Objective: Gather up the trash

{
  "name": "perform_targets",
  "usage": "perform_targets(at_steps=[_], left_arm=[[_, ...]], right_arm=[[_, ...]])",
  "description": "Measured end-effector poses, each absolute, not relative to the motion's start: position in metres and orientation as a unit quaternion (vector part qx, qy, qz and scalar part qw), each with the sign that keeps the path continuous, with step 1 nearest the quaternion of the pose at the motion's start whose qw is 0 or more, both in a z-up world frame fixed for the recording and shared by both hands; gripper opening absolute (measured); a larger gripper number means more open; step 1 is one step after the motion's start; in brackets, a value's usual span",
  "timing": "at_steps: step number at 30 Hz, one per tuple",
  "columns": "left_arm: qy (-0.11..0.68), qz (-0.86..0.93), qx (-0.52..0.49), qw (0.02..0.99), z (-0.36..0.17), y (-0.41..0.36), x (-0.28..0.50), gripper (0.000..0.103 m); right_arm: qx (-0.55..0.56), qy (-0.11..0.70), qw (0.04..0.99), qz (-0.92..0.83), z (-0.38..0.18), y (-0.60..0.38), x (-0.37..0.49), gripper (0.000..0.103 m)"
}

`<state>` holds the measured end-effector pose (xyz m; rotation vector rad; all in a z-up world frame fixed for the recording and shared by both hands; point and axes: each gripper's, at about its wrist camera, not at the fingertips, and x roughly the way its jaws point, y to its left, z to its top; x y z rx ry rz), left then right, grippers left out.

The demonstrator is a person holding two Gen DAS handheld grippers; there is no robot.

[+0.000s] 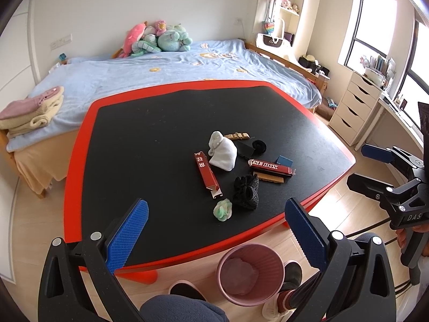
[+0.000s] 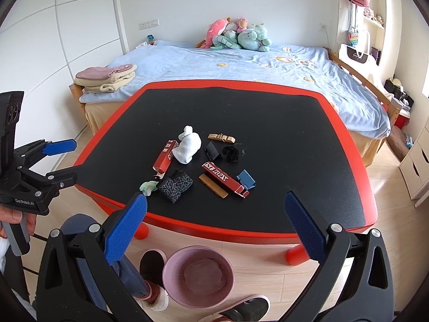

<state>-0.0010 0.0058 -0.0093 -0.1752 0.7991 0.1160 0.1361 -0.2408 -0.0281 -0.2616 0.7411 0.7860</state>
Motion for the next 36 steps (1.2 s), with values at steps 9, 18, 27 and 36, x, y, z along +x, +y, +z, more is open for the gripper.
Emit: perform_targets(at_steps=[9,18,27,36], left_arm=[[0.39,0.057,-0.086,0.915,-0.012,0.008,0.001,0.098],[0.391,0.059,-0.092,0.914,-0.015,0.011,0.002,0.098],[0.396,0.061,-0.095,0.911,-0.018,0.012,0.003,0.098],[0.407,0.06,-0.102,0.906,-0.022,0.015,0.011,0.098]], right_arm=[[-0.13,0.355,0.848,0.37,-0.031,-0.238,0.138,0.1],[-0.129,0.361,0.846,0.37,-0.035,-0.237,0.14,0.1],[-0.133,0.365,0.845,0.367,-0.038,-0.235,0.139,0.1],[-0.132,0.373,0.84,0.372,-0.041,-0.228,0.141,0.1]])
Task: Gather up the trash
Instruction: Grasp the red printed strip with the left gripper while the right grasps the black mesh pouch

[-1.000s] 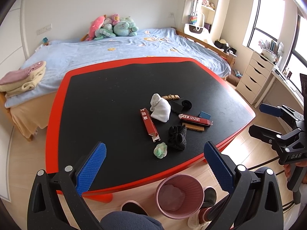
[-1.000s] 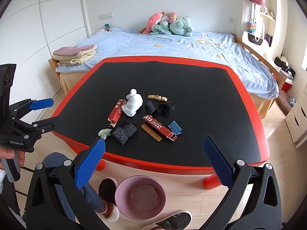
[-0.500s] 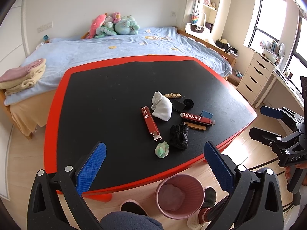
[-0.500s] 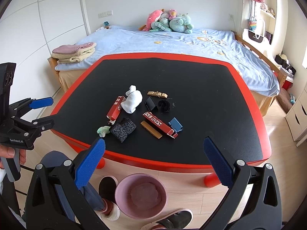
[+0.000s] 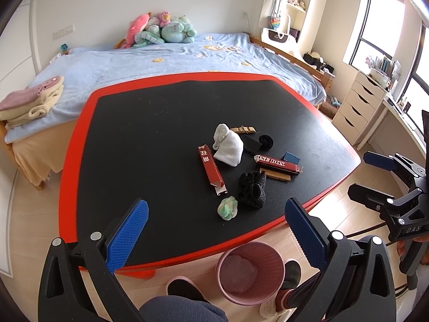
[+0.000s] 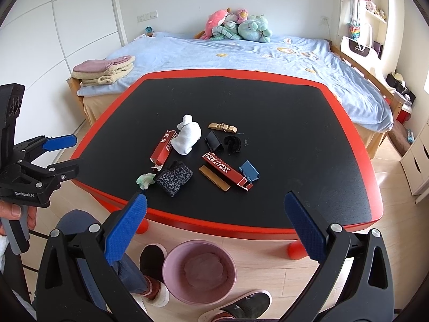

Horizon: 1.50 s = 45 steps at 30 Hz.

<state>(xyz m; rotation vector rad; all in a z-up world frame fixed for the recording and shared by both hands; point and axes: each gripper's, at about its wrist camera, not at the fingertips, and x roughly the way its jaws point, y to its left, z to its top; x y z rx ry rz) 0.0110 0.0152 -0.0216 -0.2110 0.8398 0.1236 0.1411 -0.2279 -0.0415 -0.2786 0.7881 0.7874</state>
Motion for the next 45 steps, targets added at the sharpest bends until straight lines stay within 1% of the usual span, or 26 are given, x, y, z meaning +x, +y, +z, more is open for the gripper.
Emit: perform_targets(at_steps=[15,26,31,33,34,35,37,39,41,43,44,45], left_arm=[[0.448,0.062,-0.132,0.882,-0.043,0.036,0.055,0.098],[0.507,0.065,-0.167,0.843,-0.083,0.052,0.096,0.098],[0.52,0.06,-0.176,0.834,-0.098,0.054,0.107,0.097],[0.522,0.058,-0.18,0.832,-0.103,0.055,0.11,0.097],[0.523,0.056,-0.181,0.831,-0.104,0.056,0.111,0.096],[0.524,0.055,-0.182,0.83,-0.106,0.057,0.113,0.095],[0.527,0.054,-0.184,0.828,-0.109,0.058,0.116,0.088],[0.524,0.053,-0.18,0.831,-0.108,0.057,0.116,0.086],[0.521,0.054,-0.181,0.832,-0.107,0.059,0.12,0.08],[0.52,0.055,-0.177,0.834,-0.107,0.059,0.122,0.067],[0.52,0.054,-0.176,0.834,-0.106,0.058,0.123,0.064],[0.52,0.054,-0.174,0.834,-0.106,0.059,0.123,0.052]], right_arm=[[-0.14,0.397,0.816,0.396,-0.064,-0.199,0.149,0.1],[-0.135,0.421,0.791,0.423,-0.09,-0.171,0.16,0.1],[-0.131,0.431,0.781,0.433,-0.101,-0.16,0.164,0.1],[-0.129,0.434,0.777,0.437,-0.105,-0.155,0.165,0.098],[-0.13,0.437,0.774,0.439,-0.108,-0.153,0.166,0.09],[-0.131,0.441,0.772,0.438,-0.11,-0.15,0.167,0.082],[-0.128,0.447,0.768,0.441,-0.115,-0.148,0.168,0.08],[-0.122,0.45,0.765,0.445,-0.118,-0.145,0.17,0.075],[-0.12,0.453,0.763,0.446,-0.121,-0.143,0.17,0.066],[-0.118,0.456,0.76,0.448,-0.123,-0.141,0.17,0.059],[-0.117,0.457,0.759,0.449,-0.125,-0.14,0.171,0.055],[-0.115,0.457,0.757,0.452,-0.125,-0.138,0.171,0.054]])
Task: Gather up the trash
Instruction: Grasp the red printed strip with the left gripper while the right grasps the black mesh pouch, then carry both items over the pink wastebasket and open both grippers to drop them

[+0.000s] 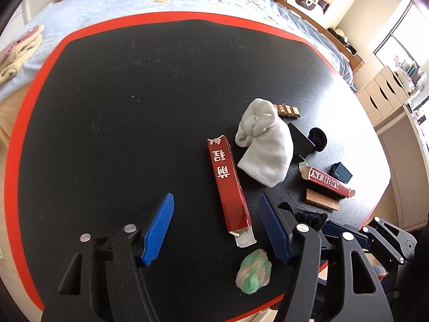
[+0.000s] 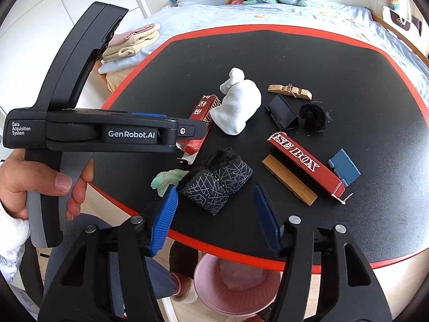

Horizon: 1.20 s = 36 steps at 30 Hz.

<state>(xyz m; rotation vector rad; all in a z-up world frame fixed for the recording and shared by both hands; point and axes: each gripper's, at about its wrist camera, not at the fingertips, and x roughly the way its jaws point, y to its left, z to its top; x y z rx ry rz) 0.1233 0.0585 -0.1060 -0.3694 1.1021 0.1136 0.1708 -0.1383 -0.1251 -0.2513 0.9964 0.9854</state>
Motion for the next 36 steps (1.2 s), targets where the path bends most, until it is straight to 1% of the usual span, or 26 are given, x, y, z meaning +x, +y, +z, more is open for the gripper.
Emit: perform_targets(at_steps=[1,2,3,4,6,7,11,17,23,36], left_arm=[[0.521,0.052,-0.173,0.834,-0.106,0.058,0.124,0.044],[0.521,0.05,-0.173,0.834,-0.106,0.058,0.124,0.042],[0.522,0.048,-0.173,0.834,-0.106,0.057,0.124,0.035],[0.522,0.045,-0.172,0.834,-0.106,0.056,0.125,0.027],[0.524,0.04,-0.171,0.833,-0.107,0.054,0.126,0.018],[0.524,0.036,-0.171,0.834,-0.107,0.053,0.125,0.016],[0.522,0.031,-0.169,0.835,-0.107,0.049,0.127,0.016],[0.516,0.032,-0.167,0.84,-0.101,0.048,0.124,0.016],[0.507,0.032,-0.162,0.846,-0.089,0.049,0.112,0.016],[0.48,0.005,-0.118,0.869,-0.048,0.023,0.077,0.016]], right_arm=[[-0.114,0.457,0.756,0.454,-0.126,-0.137,0.171,0.051],[-0.113,0.457,0.754,0.457,-0.126,-0.136,0.17,0.047],[-0.112,0.457,0.753,0.461,-0.126,-0.135,0.169,0.043],[-0.113,0.456,0.753,0.462,-0.124,-0.133,0.168,0.04],[-0.114,0.454,0.752,0.464,-0.124,-0.133,0.168,0.035],[-0.113,0.453,0.751,0.466,-0.123,-0.133,0.167,0.032],[-0.109,0.45,0.751,0.471,-0.122,-0.135,0.162,0.021],[-0.107,0.443,0.755,0.471,-0.115,-0.145,0.165,0.012],[-0.105,0.435,0.761,0.47,-0.108,-0.152,0.163,0.01],[-0.101,0.409,0.784,0.456,-0.064,-0.191,0.142,0.01]])
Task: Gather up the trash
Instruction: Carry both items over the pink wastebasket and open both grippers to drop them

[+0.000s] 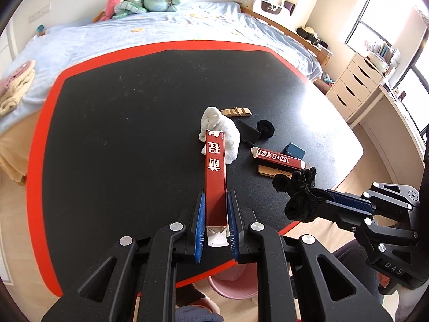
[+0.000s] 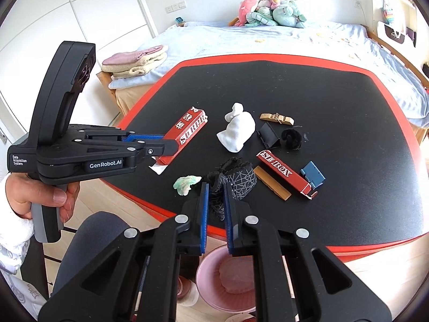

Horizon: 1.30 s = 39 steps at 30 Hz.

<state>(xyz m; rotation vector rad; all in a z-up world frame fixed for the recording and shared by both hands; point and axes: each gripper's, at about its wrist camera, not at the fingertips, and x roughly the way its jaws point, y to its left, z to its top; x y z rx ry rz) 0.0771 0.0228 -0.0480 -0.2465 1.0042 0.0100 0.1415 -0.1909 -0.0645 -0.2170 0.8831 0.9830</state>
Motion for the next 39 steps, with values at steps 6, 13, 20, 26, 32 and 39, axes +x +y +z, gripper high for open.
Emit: perform_targets(at_steps=[6,13,20,26,32,39], left_arm=[[0.47,-0.019,-0.097,0.877,-0.033,0.005,0.054,0.016],[0.463,-0.043,-0.079,0.882,-0.024,-0.02,0.028,0.016],[0.465,-0.064,-0.067,0.88,-0.025,-0.042,0.005,0.016],[0.473,-0.081,-0.061,0.875,-0.033,-0.057,-0.011,0.016],[0.488,-0.091,-0.058,0.866,-0.046,-0.071,-0.024,0.016],[0.495,-0.099,-0.058,0.861,-0.054,-0.079,-0.026,0.016]], right_arm=[[-0.099,0.403,0.795,0.443,-0.052,-0.213,0.131,0.01],[-0.101,0.399,0.8,0.436,-0.043,-0.239,0.111,0.01],[-0.104,0.404,0.801,0.43,-0.043,-0.261,0.094,0.01],[-0.107,0.414,0.798,0.426,-0.051,-0.273,0.079,0.01],[-0.107,0.431,0.79,0.423,-0.066,-0.282,0.068,0.01],[-0.102,0.442,0.784,0.424,-0.075,-0.286,0.066,0.01]])
